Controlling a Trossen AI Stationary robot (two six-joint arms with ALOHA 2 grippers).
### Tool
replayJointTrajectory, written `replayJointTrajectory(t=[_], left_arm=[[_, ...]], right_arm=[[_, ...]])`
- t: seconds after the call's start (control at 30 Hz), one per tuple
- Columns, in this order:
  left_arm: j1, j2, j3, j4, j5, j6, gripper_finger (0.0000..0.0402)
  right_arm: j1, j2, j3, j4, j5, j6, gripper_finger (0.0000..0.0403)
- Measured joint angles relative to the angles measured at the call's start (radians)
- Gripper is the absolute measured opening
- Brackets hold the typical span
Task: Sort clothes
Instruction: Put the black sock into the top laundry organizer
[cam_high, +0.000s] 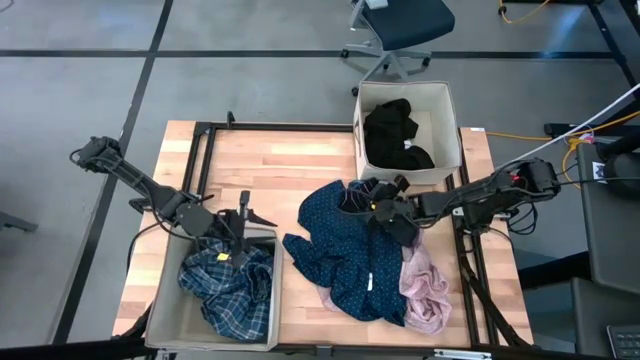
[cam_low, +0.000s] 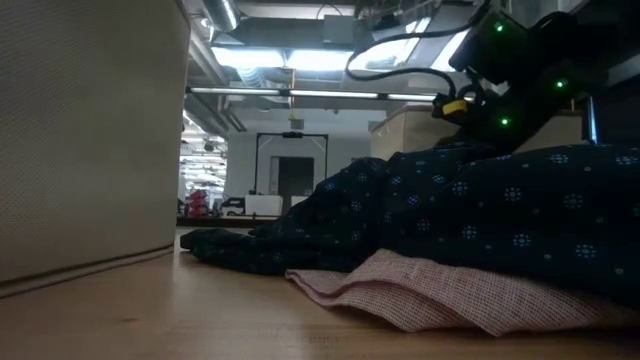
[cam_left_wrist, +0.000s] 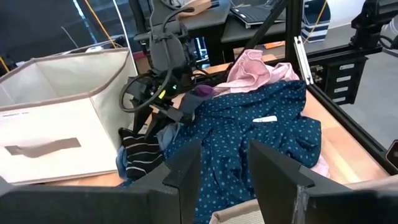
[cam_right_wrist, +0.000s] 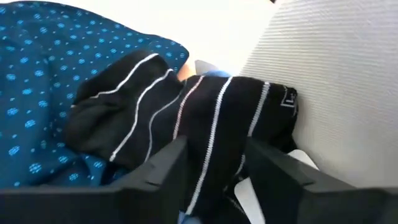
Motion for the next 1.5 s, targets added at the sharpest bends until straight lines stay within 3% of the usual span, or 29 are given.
replayJointTrajectory(t=[0.3, 0.53, 0.8, 0.93, 1.03, 1.23, 1.37, 1.5], left_arm=[[0.000, 0.000, 0.000, -0.007, 0.000, -0.008, 0.0124], [0.000, 0.000, 0.000, -0.006, 0.000, -0.022, 0.0124], [0.000, 0.000, 0.000, -0.005, -0.001, -0.065, 0.0124], [0.000, 0.000, 0.000, -0.005, -0.001, -0.070, 0.0124], [0.000, 0.000, 0.000, -0.005, -0.001, -0.089, 0.0124], [0.000, 0.000, 0.000, -0.004, -0.001, -0.099, 0.0124], [0.001, 0.000, 0.000, -0.005, -0.001, -0.119, 0.0124], [0.001, 0.000, 0.000, -0.004, -0.002, -0.125, 0.0124]], right_arm=[[0.002, 0.000, 0.000, -0.002, 0.002, -0.087, 0.0011], [0.038, -0.047, 0.057, -0.064, 0.003, -0.145, 0.0007], [0.104, -0.173, 0.305, -0.446, 0.062, -0.204, 0.0009], [0.109, -0.222, 0.445, -0.616, 0.131, -0.265, 0.0003], [0.100, -0.259, 0.528, -0.707, 0.242, -0.309, 0.0006], [0.002, -0.338, 0.594, -0.734, 0.415, -0.439, 0.0002], [-0.135, -0.370, 0.595, -0.738, 0.363, -0.512, 0.0004], [-0.292, -0.373, 0.595, -0.738, 0.200, -0.536, 0.0006]])
